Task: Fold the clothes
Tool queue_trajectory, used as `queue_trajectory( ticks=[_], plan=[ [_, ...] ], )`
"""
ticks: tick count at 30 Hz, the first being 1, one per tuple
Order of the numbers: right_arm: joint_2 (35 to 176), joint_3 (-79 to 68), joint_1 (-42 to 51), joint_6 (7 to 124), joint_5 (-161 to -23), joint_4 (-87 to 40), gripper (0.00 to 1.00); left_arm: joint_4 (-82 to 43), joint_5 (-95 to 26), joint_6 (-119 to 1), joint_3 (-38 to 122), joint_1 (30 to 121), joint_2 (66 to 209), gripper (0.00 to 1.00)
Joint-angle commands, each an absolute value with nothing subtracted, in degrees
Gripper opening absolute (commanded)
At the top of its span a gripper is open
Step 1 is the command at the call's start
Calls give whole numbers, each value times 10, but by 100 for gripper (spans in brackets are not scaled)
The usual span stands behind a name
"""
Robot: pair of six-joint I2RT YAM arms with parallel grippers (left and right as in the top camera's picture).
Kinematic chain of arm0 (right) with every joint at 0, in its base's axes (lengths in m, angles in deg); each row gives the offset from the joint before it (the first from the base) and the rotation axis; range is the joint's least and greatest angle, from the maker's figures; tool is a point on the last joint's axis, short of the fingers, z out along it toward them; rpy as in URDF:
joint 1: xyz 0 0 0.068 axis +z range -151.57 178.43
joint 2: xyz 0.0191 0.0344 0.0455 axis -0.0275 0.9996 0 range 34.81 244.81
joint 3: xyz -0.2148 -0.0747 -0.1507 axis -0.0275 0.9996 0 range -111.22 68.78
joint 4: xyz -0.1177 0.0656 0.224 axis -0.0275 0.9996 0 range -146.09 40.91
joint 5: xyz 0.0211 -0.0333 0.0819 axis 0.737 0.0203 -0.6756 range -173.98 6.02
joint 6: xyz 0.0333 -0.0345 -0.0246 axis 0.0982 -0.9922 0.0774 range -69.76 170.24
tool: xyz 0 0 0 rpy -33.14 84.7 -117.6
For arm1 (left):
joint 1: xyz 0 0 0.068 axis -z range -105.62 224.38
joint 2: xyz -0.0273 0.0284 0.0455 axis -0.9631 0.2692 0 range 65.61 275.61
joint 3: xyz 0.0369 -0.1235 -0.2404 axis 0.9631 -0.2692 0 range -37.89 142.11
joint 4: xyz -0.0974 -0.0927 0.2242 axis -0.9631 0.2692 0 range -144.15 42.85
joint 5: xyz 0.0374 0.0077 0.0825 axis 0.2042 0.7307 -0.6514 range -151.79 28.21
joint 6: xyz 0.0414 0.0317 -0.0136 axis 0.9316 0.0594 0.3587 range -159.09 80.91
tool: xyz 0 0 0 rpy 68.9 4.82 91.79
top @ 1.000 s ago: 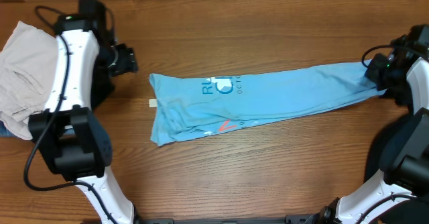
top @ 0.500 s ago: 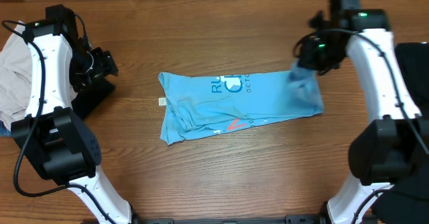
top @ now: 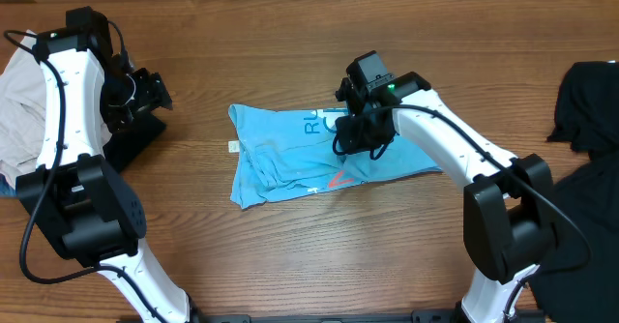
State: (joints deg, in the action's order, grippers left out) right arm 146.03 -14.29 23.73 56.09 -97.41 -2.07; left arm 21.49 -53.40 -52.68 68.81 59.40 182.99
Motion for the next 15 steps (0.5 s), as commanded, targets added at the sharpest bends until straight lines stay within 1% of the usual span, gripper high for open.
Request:
queue_trajectory(
  ticks=[1, 2, 4, 7, 8, 10, 12, 13, 15],
  plan=[
    [1458, -156, 234, 545, -930, -25, 57, 215, -527, -534, 696, 599, 1825, 80],
    [1455, -185, 226, 541, -931, -10, 61, 215, -527, -534, 696, 599, 1825, 82],
    [1445, -230, 208, 534, -930, 23, 63, 216, -527, -534, 696, 599, 1825, 82],
    [1440, -244, 189, 532, -962, 39, 67, 217, -527, -535, 696, 599, 1825, 83],
    [1440, -244, 189, 532, -961, 42, 67, 217, -527, -535, 696, 599, 1825, 83],
    [1441, -244, 184, 575, -908, 60, 67, 221, -527, -534, 696, 599, 1825, 83],
    [1443, -240, 183, 594, -914, 67, 65, 222, -527, -535, 696, 599, 1825, 83],
    [1449, -238, 187, 659, -937, 57, 62, 220, -527, -536, 696, 600, 1825, 83],
    [1461, -238, 198, 715, -939, 35, 57, 219, -527, -542, 696, 604, 1825, 83]
  ],
)
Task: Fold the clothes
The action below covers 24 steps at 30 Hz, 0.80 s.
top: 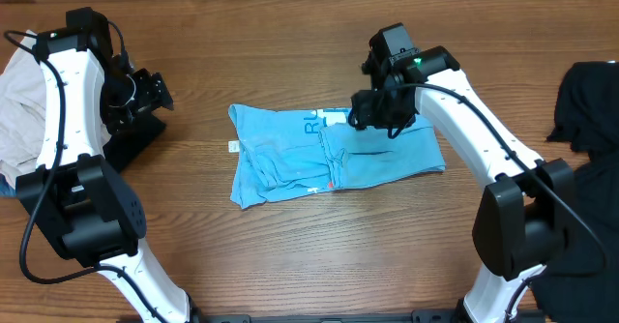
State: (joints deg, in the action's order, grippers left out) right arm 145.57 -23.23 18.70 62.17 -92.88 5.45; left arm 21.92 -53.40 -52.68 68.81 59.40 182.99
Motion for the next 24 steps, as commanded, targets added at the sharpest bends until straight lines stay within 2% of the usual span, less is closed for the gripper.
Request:
queue_trajectory(
  ticks=[1, 3, 6, 10, 24],
  plan=[
    [1473, -238, 213, 729, -940, 17, 56, 219, -527, -542, 696, 608, 1825, 83],
    [1505, -238, 249, 728, -929, 2, 56, 219, -527, -542, 696, 617, 1825, 84],
    [1550, -238, 307, 726, -808, -12, 57, 220, -527, -541, 696, 625, 1825, 84],
    [1553, -238, 326, 725, -729, -16, 57, 220, -527, -541, 696, 625, 1825, 84],
    [1573, -238, 329, 700, -750, -62, 57, 219, -528, -539, 696, 625, 1825, 84]
  ],
)
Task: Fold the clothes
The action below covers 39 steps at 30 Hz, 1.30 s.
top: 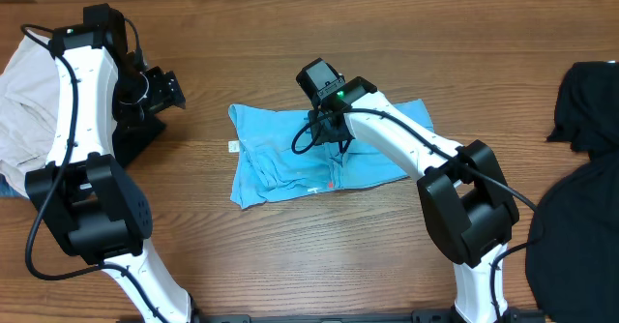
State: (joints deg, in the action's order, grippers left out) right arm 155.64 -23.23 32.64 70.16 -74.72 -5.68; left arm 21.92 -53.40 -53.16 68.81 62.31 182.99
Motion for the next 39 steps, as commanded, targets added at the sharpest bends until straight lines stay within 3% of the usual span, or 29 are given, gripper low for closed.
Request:
queue_trajectory(
  ticks=[1, 6, 10, 12, 23, 27, 31, 32, 34, 39],
  plan=[
    [1575, -238, 329, 700, -750, -63, 58, 219, -528, -539, 696, 625, 1825, 84],
    [1582, -238, 329, 700, -753, -68, 51, 219, -528, -539, 696, 625, 1825, 85],
    [1582, -238, 329, 700, -762, -71, 63, 218, -528, -539, 696, 625, 1825, 84],
    [1582, -238, 329, 699, -763, -72, 63, 217, -528, -539, 696, 625, 1825, 84],
    [1584, -238, 329, 700, -764, -73, 30, 217, -530, -539, 696, 625, 1825, 85],
    [1589, -238, 329, 700, -764, -74, 37, 217, -530, -539, 696, 625, 1825, 85],
    [1590, -239, 329, 697, -763, -74, 36, 215, -530, -539, 696, 625, 1825, 85],
    [1590, -239, 329, 697, -763, -76, 19, 215, -530, -539, 696, 625, 1825, 85],
    [1590, -240, 329, 697, -763, -77, 6, 215, -530, -539, 696, 625, 1825, 85],
    [1590, -279, 319, 698, -761, -67, 4, 213, -530, -539, 696, 625, 1825, 85]
  ],
)
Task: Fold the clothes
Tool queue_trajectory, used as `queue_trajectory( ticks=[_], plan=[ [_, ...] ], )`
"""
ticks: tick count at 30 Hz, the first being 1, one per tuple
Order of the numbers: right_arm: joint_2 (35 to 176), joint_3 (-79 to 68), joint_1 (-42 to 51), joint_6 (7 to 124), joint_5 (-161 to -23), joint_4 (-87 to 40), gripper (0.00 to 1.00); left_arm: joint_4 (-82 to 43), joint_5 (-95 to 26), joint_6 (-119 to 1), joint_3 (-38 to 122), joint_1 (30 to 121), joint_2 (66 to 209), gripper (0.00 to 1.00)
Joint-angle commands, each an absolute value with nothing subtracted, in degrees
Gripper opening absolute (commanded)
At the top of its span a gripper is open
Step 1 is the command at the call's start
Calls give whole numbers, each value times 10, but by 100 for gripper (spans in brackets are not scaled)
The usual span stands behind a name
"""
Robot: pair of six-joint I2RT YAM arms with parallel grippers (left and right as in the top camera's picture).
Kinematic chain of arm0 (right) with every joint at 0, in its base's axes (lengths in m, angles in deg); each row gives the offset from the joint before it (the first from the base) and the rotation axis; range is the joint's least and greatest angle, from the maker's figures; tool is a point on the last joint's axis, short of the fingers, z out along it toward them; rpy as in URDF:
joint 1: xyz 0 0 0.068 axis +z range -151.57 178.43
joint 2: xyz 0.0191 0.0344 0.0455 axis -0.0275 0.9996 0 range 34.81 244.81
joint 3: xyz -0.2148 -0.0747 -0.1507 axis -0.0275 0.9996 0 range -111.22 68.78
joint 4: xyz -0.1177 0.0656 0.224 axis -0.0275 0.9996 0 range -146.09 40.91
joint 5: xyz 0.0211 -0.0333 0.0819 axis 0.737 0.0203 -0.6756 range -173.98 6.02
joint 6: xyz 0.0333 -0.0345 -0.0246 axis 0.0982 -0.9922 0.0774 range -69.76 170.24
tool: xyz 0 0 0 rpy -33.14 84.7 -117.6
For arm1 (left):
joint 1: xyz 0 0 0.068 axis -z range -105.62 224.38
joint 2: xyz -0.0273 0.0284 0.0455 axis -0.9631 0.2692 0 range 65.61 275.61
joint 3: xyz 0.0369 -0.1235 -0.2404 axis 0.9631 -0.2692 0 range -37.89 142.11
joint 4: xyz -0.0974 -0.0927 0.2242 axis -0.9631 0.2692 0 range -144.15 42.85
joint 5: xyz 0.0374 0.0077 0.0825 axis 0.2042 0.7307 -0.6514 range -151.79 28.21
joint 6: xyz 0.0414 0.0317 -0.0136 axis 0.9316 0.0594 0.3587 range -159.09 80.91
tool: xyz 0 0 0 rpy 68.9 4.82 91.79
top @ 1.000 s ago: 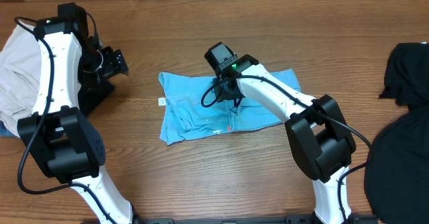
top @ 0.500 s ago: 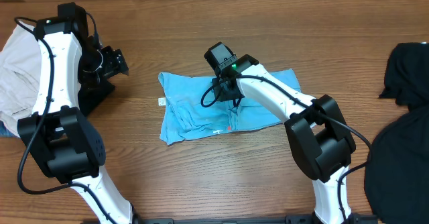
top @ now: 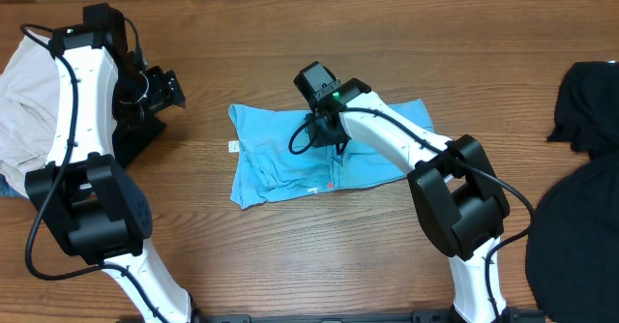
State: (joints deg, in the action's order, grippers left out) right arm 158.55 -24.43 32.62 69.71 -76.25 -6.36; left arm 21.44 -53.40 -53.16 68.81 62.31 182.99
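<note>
A light blue shirt (top: 280, 163) lies crumpled and partly folded on the middle of the wooden table (top: 319, 255), with a white label at its left edge. My right gripper (top: 319, 134) is down on the shirt's upper middle. Its fingers are hidden under the wrist, so I cannot tell whether they grip the cloth. My left gripper (top: 172, 89) hangs open to the left of the shirt, apart from it, with nothing between its fingers.
A pile of beige and white clothes (top: 24, 101) lies at the left edge. Black garments (top: 580, 101) are heaped at the right edge. A black base plate (top: 131, 139) sits below the left gripper.
The right gripper stays at the same spot on the shirt's upper middle. Only the right arm's elbow has shifted a little to the left. The shirt and the left arm look unchanged.
The right gripper was first on the shirt's centre right, then further right near the upper edge with the cloth spread out beneath it. Later it stood at the shirt's upper middle, where it is now. The left gripper moved slightly right and stayed open.
</note>
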Motion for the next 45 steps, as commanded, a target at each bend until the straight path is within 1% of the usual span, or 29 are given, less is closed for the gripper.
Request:
queue_trajectory(
  ticks=[1, 3, 8, 9, 10, 11, 12, 14, 16, 18, 20, 21, 24, 27, 30, 32, 34, 36, 37, 40, 42, 45],
  plan=[
    [1590, -292, 317, 698, -761, -67, 4, 213, -530, -539, 696, 625, 1825, 85],
    [1590, -324, 314, 698, -761, -64, 4, 212, -530, -539, 696, 625, 1825, 85],
    [1594, -324, 314, 698, -761, -109, 4, 214, -530, -539, 696, 625, 1825, 85],
    [1597, -323, 314, 698, -761, -112, 14, 215, -530, -539, 696, 625, 1825, 85],
    [1604, -322, 314, 697, -766, -112, 40, 215, -530, -539, 696, 625, 1825, 85],
    [1605, -322, 314, 691, -766, -111, 56, 215, -530, -539, 696, 625, 1825, 85],
    [1599, -326, 312, 664, -766, -105, 65, 215, -530, -539, 696, 625, 1825, 85],
    [1570, -360, 300, 635, -765, -57, 71, 214, -531, -539, 696, 625, 1825, 85],
    [1524, -408, 258, 635, -769, 26, 73, 210, -532, -539, 696, 625, 1825, 86],
    [1494, -415, 191, 616, -816, 85, 72, 210, -527, -540, 696, 626, 1825, 86],
    [1494, -413, 117, 550, -899, 138, 72, 209, -527, -539, 696, 632, 1825, 86],
    [1497, -401, 63, 502, -959, 157, 72, 208, -527, -539, 696, 638, 1825, 86],
    [1497, -338, -44, 447, -1024, 117, 71, 205, -527, -539, 696, 652, 1825, 86],
    [1499, -260, -100, 407, -1091, 47, 69, 205, -530, -539, 696, 665, 1825, 87],
    [1499, -173, -110, 389, -1131, -39, 70, 206, -530, -539, 696, 670, 1825, 87],
    [1499, -90, -110, 380, -1179, -124, 77, 206, -530, -539, 696, 670, 1825, 87],
    [1500, -34, -110, 380, -1199, -183, 82, 206, -530, -539, 696, 670, 1825, 87],
    [1505, 5, -110, 380, -1246, -228, 82, 206, -530, -539, 696, 670, 1825, 87],
    [1510, 11, -109, 380, -1253, -231, 82, 206, -529, -539, 696, 670, 1825, 87],
    [1541, 11, -95, 379, -1278, -234, 71, 206, -529, -539, 696, 670, 1825, 87],
    [1543, 11, -83, 380, -1277, -240, 61, 206, -529, -539, 696, 670, 1825, 87],
    [1543, 11, -76, 380, -1277, -246, 54, 206, -530, -539, 696, 670, 1825, 87]
  ],
)
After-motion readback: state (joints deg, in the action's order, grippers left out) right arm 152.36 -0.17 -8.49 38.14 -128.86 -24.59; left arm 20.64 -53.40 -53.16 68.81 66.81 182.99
